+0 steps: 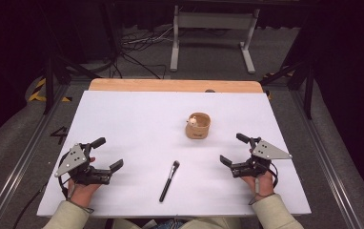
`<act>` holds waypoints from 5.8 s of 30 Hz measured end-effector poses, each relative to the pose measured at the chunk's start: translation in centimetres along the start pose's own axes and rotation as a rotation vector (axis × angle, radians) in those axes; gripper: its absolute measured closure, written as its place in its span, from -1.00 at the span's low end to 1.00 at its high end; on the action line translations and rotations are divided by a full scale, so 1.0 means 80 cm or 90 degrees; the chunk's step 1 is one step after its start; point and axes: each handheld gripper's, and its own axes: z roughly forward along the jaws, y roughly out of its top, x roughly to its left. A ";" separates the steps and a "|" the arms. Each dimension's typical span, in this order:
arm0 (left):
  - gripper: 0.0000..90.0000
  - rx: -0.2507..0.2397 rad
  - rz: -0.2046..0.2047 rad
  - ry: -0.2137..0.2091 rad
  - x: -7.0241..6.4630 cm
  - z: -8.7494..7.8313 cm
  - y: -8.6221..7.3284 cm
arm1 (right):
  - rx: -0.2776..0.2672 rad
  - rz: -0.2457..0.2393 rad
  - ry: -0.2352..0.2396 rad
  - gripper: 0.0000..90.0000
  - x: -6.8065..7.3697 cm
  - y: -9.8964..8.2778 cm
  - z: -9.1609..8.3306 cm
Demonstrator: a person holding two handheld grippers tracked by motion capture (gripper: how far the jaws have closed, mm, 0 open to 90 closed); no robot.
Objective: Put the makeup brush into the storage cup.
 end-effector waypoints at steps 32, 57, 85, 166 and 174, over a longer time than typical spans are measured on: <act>-1.00 0.003 -0.040 -0.125 -0.052 0.068 0.058 | -0.003 0.008 0.011 -1.00 0.000 0.001 -0.002; -0.98 0.239 0.010 -0.128 -0.095 0.120 0.107 | -0.037 0.063 0.033 -1.00 -0.007 0.004 -0.016; -0.95 0.528 0.020 -0.156 -0.113 0.171 0.108 | -0.047 0.055 0.063 -0.98 -0.005 0.003 -0.016; 0.13 0.766 0.035 -0.161 -0.141 0.216 0.048 | -0.006 0.057 0.106 -0.75 0.001 0.002 -0.008; 0.34 0.769 0.047 -0.168 -0.142 0.215 0.050 | 0.002 0.060 0.104 -0.75 0.001 0.002 -0.007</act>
